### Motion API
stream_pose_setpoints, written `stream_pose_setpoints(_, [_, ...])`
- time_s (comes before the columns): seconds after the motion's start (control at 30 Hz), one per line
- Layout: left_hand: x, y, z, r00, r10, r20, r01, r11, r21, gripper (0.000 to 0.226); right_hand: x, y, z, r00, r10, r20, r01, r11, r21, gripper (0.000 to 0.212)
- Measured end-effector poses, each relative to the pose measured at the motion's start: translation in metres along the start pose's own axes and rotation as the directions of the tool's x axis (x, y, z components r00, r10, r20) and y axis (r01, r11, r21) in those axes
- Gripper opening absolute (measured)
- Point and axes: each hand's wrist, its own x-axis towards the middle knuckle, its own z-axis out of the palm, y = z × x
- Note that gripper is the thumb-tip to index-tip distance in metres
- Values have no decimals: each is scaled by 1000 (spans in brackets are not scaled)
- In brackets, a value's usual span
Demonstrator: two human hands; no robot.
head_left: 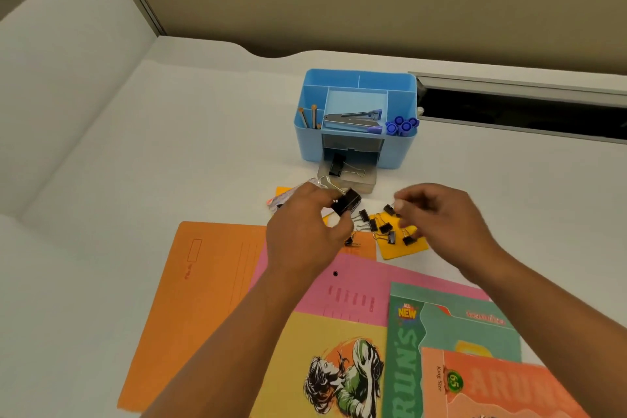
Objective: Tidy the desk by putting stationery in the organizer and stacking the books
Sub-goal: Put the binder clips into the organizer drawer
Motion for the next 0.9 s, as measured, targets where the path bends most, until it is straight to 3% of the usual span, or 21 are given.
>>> stream_pose_setpoints(0.13, [-5,7,4,999,-1,-44,-2,999,-54,23,9,-25,36,988,91,127,-117,969,216,13])
stream_pose_setpoints(0.27, [-2,12,5,999,15,-38,-18,996,-92,30,19,-27,41,992,107,73,-121,966,230,12])
stream_pose_setpoints(0.4, [4,-5,-2,995,-93,-23,89,984,-153,43,32,-26,38,981,185,-63,-167,960,224,11])
stream_pose_setpoints(0.6, [17,-48,-16,967,-254,2,254,967,-16,40,53,-19,31,939,316,-136,-271,924,270,9])
stream_pose_setpoints(0.9, [29,-70,-23,926,-304,224,270,948,169,74,60,-19,34,915,374,-152,-276,855,440,10])
